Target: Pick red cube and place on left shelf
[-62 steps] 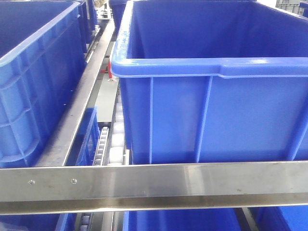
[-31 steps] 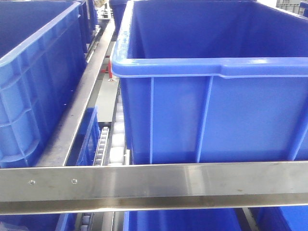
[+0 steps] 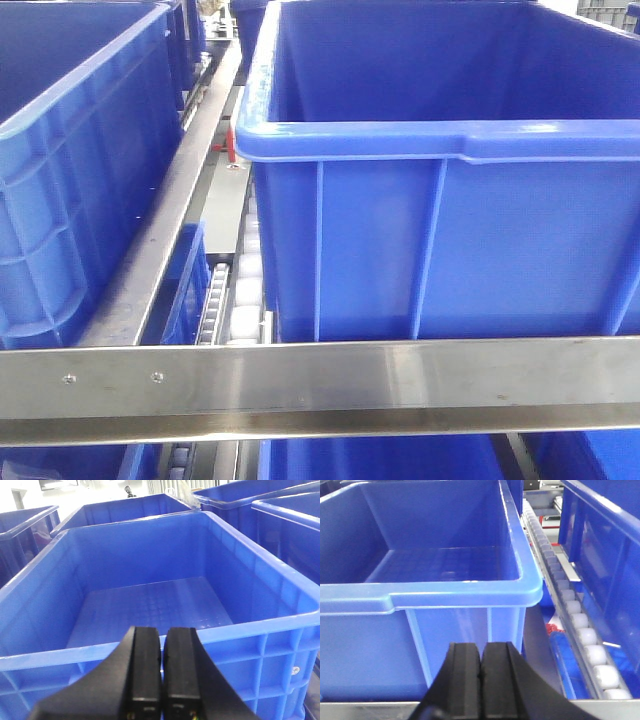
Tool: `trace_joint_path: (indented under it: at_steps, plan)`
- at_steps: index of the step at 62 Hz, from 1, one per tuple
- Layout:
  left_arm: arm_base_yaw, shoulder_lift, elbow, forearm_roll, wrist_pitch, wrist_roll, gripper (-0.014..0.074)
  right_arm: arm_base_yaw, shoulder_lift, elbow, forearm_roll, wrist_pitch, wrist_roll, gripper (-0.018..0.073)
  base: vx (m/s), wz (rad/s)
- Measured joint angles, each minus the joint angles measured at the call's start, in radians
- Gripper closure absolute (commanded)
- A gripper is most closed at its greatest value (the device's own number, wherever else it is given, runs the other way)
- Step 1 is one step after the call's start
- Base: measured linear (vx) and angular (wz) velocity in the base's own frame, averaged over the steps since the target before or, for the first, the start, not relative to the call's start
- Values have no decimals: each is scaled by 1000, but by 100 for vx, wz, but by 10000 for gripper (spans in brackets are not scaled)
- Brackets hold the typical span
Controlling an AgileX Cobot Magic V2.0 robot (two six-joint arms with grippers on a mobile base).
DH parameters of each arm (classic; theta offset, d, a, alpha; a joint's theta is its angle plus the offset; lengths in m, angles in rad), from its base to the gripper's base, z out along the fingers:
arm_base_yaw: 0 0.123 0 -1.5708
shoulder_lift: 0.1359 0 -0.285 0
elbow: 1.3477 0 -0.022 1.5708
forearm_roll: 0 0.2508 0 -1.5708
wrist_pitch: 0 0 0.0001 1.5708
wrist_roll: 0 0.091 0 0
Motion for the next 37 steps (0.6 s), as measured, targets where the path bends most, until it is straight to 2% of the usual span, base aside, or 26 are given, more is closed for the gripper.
trace_joint_path:
  at_steps: [37]
  plan:
    - [0, 0, 0, 0, 0, 0, 491, 0, 0, 0, 26, -24, -69, 503, 0, 2]
